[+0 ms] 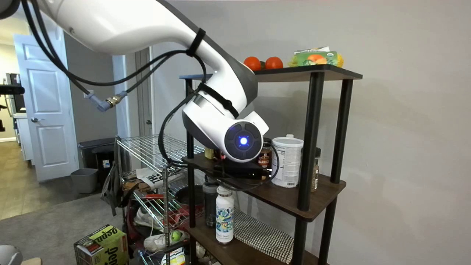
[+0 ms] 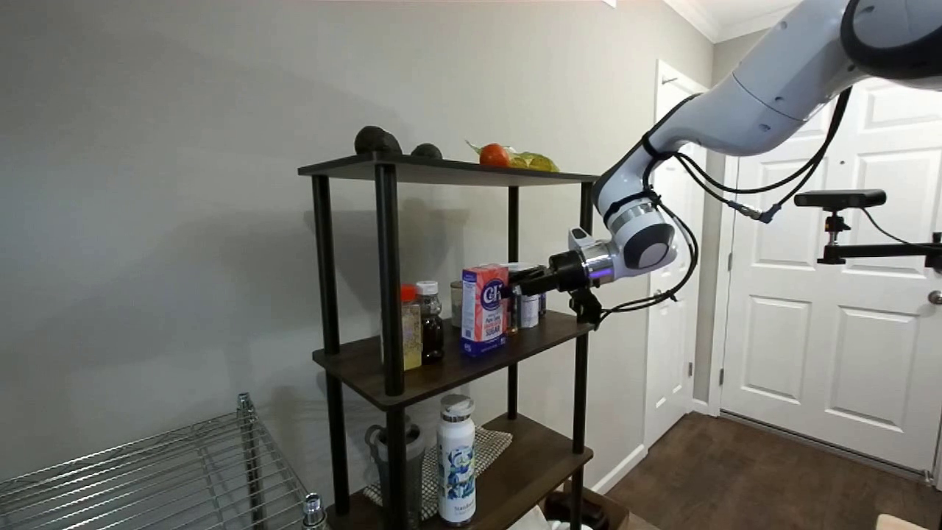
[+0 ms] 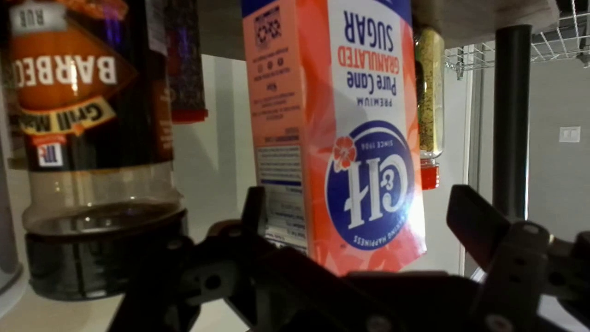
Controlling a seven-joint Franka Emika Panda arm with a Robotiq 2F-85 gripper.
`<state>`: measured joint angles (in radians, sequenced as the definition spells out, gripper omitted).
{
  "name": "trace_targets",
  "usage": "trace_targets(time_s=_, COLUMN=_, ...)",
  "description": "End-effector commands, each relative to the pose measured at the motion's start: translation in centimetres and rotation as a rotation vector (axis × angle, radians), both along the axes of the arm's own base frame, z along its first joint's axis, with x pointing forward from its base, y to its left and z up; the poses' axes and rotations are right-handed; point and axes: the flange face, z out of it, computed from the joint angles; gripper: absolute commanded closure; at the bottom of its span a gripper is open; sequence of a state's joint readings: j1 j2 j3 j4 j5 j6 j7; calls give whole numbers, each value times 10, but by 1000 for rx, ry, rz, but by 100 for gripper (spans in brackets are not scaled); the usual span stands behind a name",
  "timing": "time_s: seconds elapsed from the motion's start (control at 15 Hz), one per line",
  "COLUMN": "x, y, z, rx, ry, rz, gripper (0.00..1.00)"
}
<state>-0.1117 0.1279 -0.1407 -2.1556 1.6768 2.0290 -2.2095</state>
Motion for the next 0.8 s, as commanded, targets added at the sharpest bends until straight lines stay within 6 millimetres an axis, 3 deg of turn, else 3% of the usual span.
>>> trace_targets(time_s=0.0, x=0, y=4, z=2, rx=-15, ry=-19, rz=15, gripper=0)
trace_targets(time_s=0.73, x=8, y=6, z=6, rx=-1, ry=-54, rz=2, gripper=0)
